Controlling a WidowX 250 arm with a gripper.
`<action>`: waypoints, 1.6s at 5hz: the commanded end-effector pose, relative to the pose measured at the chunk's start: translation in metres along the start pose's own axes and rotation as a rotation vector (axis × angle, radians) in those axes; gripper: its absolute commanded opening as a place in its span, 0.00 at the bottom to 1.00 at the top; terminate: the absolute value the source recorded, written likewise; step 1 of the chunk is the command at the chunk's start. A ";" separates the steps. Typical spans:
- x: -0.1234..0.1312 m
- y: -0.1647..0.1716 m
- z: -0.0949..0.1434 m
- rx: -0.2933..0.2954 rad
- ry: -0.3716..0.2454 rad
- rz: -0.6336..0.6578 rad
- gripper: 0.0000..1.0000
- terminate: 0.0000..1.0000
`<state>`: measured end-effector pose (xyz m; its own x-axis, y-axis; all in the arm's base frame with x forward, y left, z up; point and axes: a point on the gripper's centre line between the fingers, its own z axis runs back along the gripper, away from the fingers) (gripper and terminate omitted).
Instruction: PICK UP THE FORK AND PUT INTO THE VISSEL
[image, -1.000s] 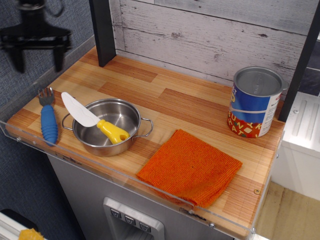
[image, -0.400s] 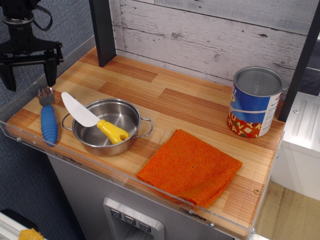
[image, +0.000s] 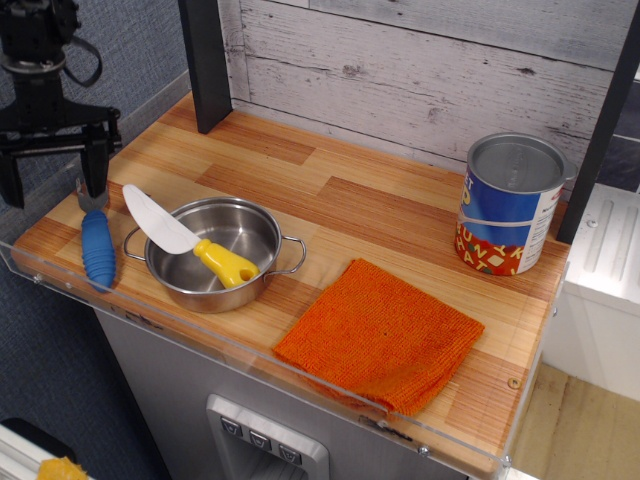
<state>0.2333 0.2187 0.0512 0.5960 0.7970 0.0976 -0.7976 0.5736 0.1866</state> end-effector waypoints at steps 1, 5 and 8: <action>0.003 0.001 0.003 -0.085 -0.083 0.099 1.00 0.00; 0.003 -0.017 -0.022 -0.119 -0.034 0.111 1.00 0.00; 0.006 -0.018 -0.032 -0.182 -0.018 0.149 0.00 0.00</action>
<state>0.2472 0.2158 0.0086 0.4780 0.8728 0.0991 -0.8767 0.4810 -0.0077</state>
